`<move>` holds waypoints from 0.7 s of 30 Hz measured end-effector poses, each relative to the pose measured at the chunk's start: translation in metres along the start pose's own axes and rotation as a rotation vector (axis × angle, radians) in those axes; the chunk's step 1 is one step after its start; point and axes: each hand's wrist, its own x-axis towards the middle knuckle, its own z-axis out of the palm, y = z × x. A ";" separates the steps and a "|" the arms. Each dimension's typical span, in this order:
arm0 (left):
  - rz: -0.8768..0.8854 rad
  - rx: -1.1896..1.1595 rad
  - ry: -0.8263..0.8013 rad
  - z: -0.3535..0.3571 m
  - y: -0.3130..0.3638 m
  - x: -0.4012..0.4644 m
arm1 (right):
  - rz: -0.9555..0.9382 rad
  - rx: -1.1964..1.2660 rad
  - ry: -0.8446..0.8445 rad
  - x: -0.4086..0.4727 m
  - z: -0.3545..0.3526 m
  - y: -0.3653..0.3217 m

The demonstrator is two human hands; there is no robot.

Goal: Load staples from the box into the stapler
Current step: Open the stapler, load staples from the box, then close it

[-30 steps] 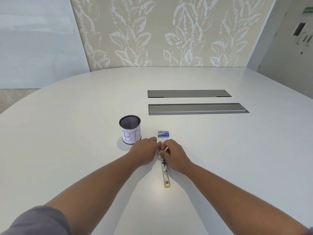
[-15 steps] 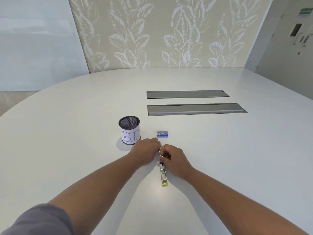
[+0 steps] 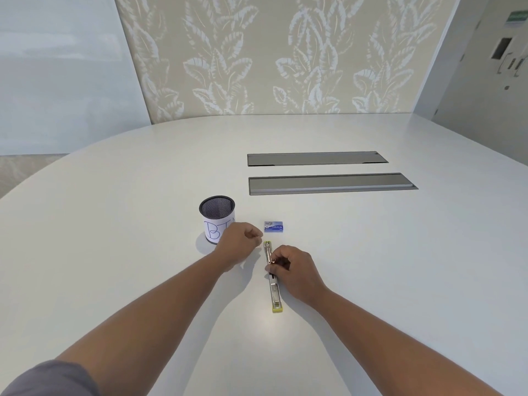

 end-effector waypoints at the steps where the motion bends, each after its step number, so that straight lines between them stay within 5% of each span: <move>1: -0.011 -0.049 -0.004 0.001 0.002 -0.001 | 0.000 -0.008 0.004 0.001 0.000 0.001; 21: 0.053 0.164 -0.150 0.008 0.017 -0.004 | 0.005 0.009 0.003 0.001 0.002 0.001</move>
